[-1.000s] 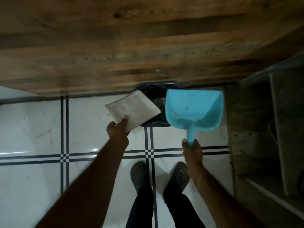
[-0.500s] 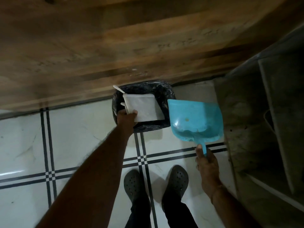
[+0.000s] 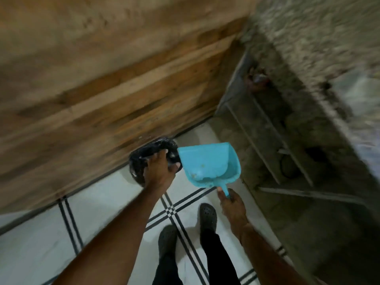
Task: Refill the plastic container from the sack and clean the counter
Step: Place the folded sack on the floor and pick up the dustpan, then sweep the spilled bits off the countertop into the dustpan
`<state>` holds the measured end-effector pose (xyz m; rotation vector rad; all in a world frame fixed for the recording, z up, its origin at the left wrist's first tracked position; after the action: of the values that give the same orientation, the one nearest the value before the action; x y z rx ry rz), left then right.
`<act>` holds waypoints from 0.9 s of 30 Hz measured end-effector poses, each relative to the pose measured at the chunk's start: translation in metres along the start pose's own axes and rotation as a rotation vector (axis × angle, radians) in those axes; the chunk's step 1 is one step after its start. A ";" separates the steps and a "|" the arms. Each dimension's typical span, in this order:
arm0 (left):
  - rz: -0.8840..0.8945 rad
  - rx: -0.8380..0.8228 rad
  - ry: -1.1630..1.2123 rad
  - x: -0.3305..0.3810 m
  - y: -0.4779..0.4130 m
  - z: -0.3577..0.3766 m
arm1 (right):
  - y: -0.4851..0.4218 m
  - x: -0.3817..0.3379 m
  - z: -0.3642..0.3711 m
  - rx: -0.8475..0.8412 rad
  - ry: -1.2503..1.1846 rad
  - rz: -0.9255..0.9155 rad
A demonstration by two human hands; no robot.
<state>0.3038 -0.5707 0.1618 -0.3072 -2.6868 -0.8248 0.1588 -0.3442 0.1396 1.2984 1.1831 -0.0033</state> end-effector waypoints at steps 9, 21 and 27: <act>0.469 -0.018 -0.113 0.137 0.151 -0.104 | 0.175 -0.026 -0.111 0.174 -0.209 0.007; 0.874 -0.114 -0.374 0.286 0.221 -0.068 | 0.230 -0.015 -0.190 0.352 -0.415 -0.098; 0.910 -0.103 -0.390 0.349 0.215 -0.053 | 0.196 -0.021 -0.217 0.324 -0.432 -0.040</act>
<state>0.0550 -0.3885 0.4366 -1.6891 -2.3687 -0.6302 0.1216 -0.1293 0.3364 1.4624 0.8552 -0.4998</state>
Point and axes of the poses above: each hand's wrist, its own y-axis away from the middle knuckle, its own z-axis out of the palm, x = y × z, the point moved 2 cm from there along -y, towards the middle knuckle, and after that the axes turned 5 degrees about -y, right-handed, at the moved point
